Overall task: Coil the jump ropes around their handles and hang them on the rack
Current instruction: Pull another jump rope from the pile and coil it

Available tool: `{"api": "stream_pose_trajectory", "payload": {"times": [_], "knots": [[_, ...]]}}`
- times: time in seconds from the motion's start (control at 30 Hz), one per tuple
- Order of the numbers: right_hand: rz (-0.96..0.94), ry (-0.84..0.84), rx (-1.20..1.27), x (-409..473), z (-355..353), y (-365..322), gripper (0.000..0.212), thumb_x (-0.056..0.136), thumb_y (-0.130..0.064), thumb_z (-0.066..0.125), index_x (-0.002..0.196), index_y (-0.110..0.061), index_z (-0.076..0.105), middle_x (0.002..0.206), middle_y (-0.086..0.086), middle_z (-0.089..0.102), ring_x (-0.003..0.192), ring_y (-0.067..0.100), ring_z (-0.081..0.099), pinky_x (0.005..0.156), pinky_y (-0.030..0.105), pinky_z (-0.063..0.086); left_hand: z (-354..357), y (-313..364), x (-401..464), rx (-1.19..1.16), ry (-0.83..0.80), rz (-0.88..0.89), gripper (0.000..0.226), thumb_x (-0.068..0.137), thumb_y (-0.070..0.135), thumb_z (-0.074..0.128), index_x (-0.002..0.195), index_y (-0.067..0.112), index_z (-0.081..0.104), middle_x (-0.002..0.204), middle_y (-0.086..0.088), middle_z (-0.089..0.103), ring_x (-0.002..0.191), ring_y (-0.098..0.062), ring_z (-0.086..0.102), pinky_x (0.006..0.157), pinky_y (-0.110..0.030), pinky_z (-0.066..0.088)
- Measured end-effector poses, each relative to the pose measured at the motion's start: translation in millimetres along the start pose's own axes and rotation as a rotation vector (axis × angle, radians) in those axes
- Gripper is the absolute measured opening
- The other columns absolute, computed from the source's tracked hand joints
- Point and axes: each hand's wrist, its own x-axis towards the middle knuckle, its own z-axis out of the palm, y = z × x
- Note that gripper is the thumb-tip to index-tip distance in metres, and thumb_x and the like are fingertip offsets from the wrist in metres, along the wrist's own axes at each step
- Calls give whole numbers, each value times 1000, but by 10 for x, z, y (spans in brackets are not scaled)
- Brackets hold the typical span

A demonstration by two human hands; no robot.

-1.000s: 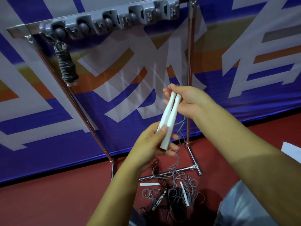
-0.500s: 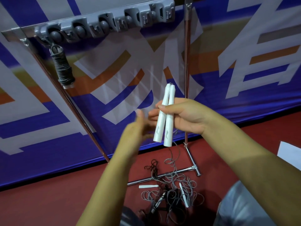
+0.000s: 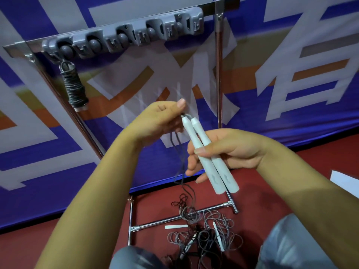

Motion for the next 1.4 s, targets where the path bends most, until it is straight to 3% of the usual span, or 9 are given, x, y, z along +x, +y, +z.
{"api": "stream_pose_trajectory", "payload": {"times": [0.2,0.37,0.5,0.63,0.73,0.9,1.07,1.2,1.4], "knots": [[-65,167,5,-15,-61,77,16,87,-10,62,102,-6,59,89,12,70,88,25,70,79,40,58,-104,146,-9,80,-68,17,29,88,30,56,63,15,56,54,7,38,48,-9,31,47,-18,31],[-227,662,-443,153,-48,162,32,84,-18,70,113,-21,54,106,-1,69,101,12,66,95,40,51,44,284,-42,38,27,-10,36,90,35,54,73,4,47,50,9,34,44,-8,25,43,-18,25],[-407,891,-503,327,61,174,48,83,-27,72,123,-30,45,109,-10,64,102,6,61,80,25,53,236,397,-44,3,103,-33,33,95,32,52,69,12,47,54,1,44,41,-10,34,42,-18,29],[-482,935,-476,479,122,144,27,89,-15,62,93,-40,50,84,-12,59,79,3,62,76,36,56,304,444,-66,-36,29,-29,29,98,30,47,82,5,53,63,-5,55,47,-10,48,44,-18,40],[-408,854,-380,448,93,96,7,92,-23,60,93,-30,59,94,1,68,93,19,66,84,46,55,208,413,-84,-100,15,-70,27,98,25,46,89,1,55,67,-6,58,50,-10,49,46,-18,43],[-355,621,-161,342,89,52,13,92,-11,59,104,-5,57,82,4,65,69,13,67,71,31,57,11,265,-102,-270,-44,-207,12,87,20,55,79,10,54,66,0,53,50,-7,48,51,-19,45],[-373,574,-44,295,118,57,4,94,-8,55,90,-10,55,67,-1,57,54,8,54,59,25,51,-95,114,-184,-236,-127,-225,9,87,16,59,82,8,60,73,-5,53,60,-8,55,69,-31,56],[-473,643,226,320,85,-18,11,96,-7,51,85,-9,53,65,1,52,51,8,47,52,23,47,-11,57,-280,-256,-143,-286,18,83,15,55,92,4,65,65,-4,55,55,-8,55,64,-33,58],[-548,617,295,346,89,-52,14,97,-16,51,84,-12,53,67,-2,52,55,9,48,55,25,49,125,-61,-338,-393,-81,-276,16,81,22,54,77,7,60,60,-1,53,49,-7,52,58,-27,57]]}}
